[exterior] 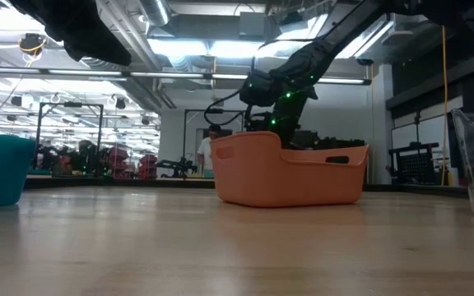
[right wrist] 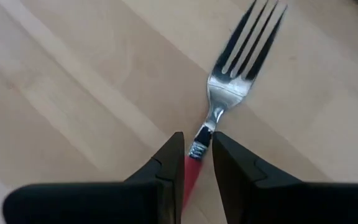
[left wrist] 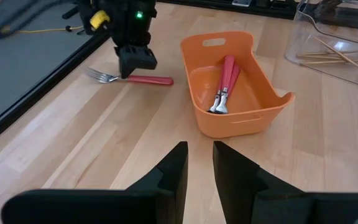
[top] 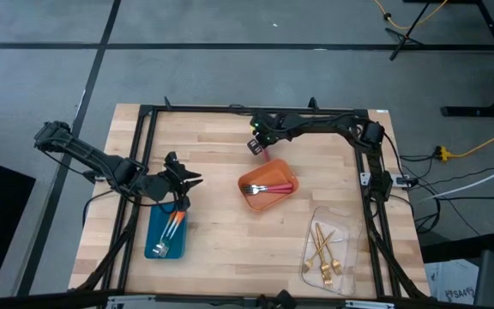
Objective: Sort silverware by color (type)
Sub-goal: Put the pink fork into the orange bin
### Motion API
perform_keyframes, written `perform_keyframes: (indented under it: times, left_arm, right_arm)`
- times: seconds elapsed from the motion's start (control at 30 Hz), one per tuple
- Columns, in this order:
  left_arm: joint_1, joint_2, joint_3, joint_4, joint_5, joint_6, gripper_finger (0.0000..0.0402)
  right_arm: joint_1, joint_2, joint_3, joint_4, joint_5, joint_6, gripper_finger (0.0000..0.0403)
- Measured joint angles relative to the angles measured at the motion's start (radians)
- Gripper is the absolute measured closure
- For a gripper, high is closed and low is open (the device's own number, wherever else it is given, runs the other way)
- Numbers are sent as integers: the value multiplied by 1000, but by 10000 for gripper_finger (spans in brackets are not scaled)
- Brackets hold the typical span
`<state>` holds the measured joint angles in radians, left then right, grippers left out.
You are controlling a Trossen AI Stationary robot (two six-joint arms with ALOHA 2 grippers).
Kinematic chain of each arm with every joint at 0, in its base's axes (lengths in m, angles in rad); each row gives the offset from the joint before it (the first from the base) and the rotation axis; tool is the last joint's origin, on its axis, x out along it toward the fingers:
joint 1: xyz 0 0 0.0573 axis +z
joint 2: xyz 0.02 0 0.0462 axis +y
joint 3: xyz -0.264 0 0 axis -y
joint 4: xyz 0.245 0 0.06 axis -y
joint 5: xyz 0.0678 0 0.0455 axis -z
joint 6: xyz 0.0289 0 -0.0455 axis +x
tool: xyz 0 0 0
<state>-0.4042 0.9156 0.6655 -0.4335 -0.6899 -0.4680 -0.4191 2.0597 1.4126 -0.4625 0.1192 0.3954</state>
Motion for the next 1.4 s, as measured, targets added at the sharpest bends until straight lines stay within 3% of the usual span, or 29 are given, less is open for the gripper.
perform_keyframes:
  times: [0.5,1.4]
  left_arm:
    - [0,1,0,-1,0,0,332]
    - [0,0,0,-1,0,0,332]
  right_arm:
    - [0,44,5,6,12,0,331]
    - [0,-13,-2,-14,18,-1,331]
